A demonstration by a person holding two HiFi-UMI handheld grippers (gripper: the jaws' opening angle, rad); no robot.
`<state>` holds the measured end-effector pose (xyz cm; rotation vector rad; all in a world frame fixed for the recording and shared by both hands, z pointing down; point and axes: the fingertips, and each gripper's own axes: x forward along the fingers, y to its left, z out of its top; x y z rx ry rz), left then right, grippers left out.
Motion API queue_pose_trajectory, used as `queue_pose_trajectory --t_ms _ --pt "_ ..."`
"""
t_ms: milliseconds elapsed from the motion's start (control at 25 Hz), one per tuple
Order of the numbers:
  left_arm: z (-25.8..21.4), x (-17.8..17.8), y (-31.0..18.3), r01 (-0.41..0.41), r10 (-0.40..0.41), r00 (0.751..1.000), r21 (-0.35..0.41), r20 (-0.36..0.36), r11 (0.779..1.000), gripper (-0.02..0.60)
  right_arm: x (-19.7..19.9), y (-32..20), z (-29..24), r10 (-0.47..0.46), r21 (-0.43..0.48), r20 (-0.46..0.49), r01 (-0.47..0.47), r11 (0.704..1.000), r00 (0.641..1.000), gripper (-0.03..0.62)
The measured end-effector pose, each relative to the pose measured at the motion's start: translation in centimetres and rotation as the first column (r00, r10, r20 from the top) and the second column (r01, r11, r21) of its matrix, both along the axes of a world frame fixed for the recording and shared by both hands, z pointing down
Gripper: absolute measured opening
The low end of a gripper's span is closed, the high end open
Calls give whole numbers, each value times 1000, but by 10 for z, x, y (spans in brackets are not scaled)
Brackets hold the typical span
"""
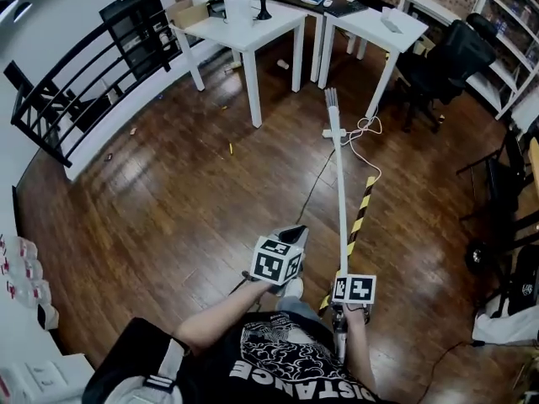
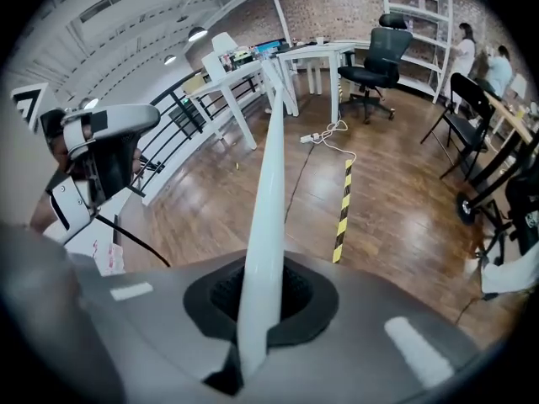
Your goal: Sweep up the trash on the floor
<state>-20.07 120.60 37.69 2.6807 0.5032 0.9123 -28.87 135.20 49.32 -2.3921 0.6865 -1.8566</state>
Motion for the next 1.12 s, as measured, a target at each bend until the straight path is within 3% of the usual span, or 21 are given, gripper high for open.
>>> queue_pose_trajectory --t_ms 280,720,1120 --pt "-1 60 4 82 -82 996 18 18 996 5 67 16 12 -42 29 64 40 999 997 0" --pt "1 82 -34 206 -206 979 50 -5 977 5 101 -5 36 -117 51 108 112 992 987 0" --pt "23 88 -106 349 -350 937 34 14 937 5 126 -62 53 -262 31 139 261 965 955 0"
